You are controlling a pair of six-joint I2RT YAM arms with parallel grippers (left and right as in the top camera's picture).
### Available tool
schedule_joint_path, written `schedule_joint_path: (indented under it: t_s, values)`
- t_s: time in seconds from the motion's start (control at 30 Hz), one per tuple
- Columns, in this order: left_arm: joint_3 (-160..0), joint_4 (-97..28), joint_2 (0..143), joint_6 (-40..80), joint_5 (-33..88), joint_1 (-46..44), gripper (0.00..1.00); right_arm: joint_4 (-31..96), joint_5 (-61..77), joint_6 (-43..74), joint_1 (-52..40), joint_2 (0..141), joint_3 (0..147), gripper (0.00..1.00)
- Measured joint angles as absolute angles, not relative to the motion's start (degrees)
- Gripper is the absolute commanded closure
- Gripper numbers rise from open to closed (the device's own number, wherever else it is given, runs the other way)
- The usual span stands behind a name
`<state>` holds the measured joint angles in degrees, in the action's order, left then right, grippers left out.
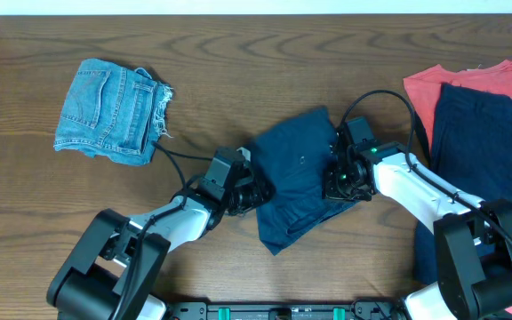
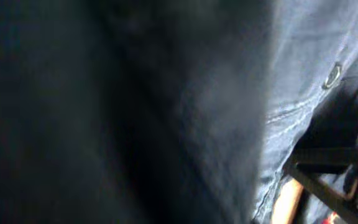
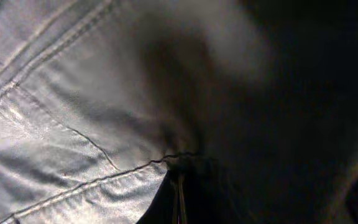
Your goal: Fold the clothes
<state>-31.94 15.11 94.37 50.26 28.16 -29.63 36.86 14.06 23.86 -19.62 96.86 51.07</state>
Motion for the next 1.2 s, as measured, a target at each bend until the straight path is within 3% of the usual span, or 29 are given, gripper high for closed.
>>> schedule_joint_path:
  t_s: [0.07,0.4,0.67,0.77,0.83,0.97,1.1,1.2]
  values:
    - [-32.01,13.74,94.37,48.18,28.69,-29.63,0.94,38.15,14.66,23.59,-19.62,96.82,51.09,0.99]
    - [-33.58,-3.99,90.56,38.54,35.64,-23.92,0.94,43.86,15.68,20.99,-19.62,85.14,51.22,0.99]
    - [-33.56,-7.14,88.01,34.24,36.05,-22.37,0.83,39.46,16.47,20.36,-19.62,80.03,51.75,0.99]
    - [-33.56,-7.14,88.01,33.58,35.86,-22.33,0.73,38.06,16.51,20.40,-19.62,82.35,51.70,0.99]
    - [-33.56,-7.16,88.01,33.30,35.42,-22.33,0.54,37.85,16.53,20.40,-19.62,85.21,51.68,0.99]
    - [-33.58,-6.81,87.94,32.93,34.96,-22.26,0.30,37.85,16.53,20.40,-19.62,91.70,51.46,0.99]
    - [-33.71,-4.69,87.46,33.21,35.11,-22.28,0.20,37.71,16.36,20.47,-19.62,96.01,51.31,0.99]
    - [-33.82,-2.50,87.88,35.07,34.28,-22.61,0.18,37.60,16.05,20.56,-19.62,97.38,51.31,0.99]
